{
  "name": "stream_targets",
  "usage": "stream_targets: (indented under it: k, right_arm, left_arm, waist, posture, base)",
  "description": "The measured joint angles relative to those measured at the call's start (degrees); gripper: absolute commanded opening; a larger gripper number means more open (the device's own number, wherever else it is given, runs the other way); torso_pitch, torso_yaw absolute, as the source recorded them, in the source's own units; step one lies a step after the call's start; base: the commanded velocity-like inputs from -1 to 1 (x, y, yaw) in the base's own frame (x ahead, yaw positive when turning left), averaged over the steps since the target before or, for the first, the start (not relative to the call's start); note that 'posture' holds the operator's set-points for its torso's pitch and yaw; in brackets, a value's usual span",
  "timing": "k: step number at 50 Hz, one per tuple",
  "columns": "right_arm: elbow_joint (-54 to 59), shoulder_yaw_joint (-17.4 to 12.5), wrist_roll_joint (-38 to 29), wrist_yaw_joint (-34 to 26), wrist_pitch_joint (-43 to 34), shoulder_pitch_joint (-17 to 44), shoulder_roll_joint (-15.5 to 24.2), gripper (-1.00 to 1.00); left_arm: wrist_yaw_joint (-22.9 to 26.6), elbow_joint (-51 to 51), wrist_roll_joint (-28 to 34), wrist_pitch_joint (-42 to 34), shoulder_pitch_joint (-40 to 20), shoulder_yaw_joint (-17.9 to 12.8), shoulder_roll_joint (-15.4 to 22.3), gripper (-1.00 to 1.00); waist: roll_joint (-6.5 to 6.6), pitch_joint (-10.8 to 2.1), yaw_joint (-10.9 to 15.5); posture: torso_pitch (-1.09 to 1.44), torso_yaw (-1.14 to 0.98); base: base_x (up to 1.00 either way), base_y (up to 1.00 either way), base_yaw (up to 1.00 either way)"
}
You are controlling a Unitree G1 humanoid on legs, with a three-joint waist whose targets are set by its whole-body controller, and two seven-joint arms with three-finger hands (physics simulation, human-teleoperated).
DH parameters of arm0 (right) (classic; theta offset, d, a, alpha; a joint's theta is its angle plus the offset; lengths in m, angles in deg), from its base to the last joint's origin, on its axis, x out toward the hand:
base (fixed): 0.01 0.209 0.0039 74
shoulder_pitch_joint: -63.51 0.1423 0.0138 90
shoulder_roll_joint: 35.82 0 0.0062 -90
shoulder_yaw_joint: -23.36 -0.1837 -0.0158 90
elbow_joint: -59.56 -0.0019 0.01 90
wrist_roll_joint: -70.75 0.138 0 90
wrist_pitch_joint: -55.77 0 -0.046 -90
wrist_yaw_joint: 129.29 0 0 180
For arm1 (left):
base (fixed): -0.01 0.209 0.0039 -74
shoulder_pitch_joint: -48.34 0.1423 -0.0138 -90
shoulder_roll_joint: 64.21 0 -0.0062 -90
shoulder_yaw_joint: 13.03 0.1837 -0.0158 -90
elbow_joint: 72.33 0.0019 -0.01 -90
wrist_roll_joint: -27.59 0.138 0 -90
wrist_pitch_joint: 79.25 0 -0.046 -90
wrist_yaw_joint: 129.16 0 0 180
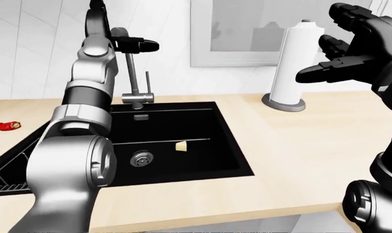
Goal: Turn the sink spout to the right.
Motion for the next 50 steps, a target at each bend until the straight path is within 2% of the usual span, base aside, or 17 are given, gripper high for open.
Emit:
stream_targets:
  k: [14, 20, 31, 50]
  right_arm:
    - [-0.34, -0.03, 0.37, -0.04, -1.03, 0.44, 0.75, 1.00]
    - [-1.26, -0.55, 0.67, -0.13, -1.06, -0.56, 0.69, 1.00]
    - [-4.50, -3.69, 2.49, -0.18, -2.71, -3.43, 2.17, 1.00]
    - [-6.81, -5.46, 5.76, 1.12, -5.18, -4.04, 4.56, 1.00]
  left_arm:
    - [-0.69, -0.59, -0.05, -1.20, -0.64, 1.25, -4.53, 1.00]
    - [-1.82, -1.76, -0.24, -1.97, -1.05, 1.93, -7.88, 1.00]
    - [-2.78, -4.84, -0.23, -3.31, 0.39, 4.38, -15.17, 1.00]
    - [-4.83, -3.23, 0.47, -3.04, -2.96, 6.24, -22.48, 1.00]
  waist:
    - [-0.24, 0.25, -0.02]
    - [-0.61, 0.09, 0.30]
    - [-0.99, -0.02, 0.41]
    - [-1.89, -0.15, 0.30]
  posture:
    - [-0.43, 0.00]
    - [-0.43, 0.00]
    - [-0.43, 0.00]
    - [-0.43, 0.00]
  base:
    - [0.00, 0.00, 0.00]
    - [0.00, 0.00, 0.00]
    - [0.00, 0.00, 0.00]
    - [0.00, 0.00, 0.00]
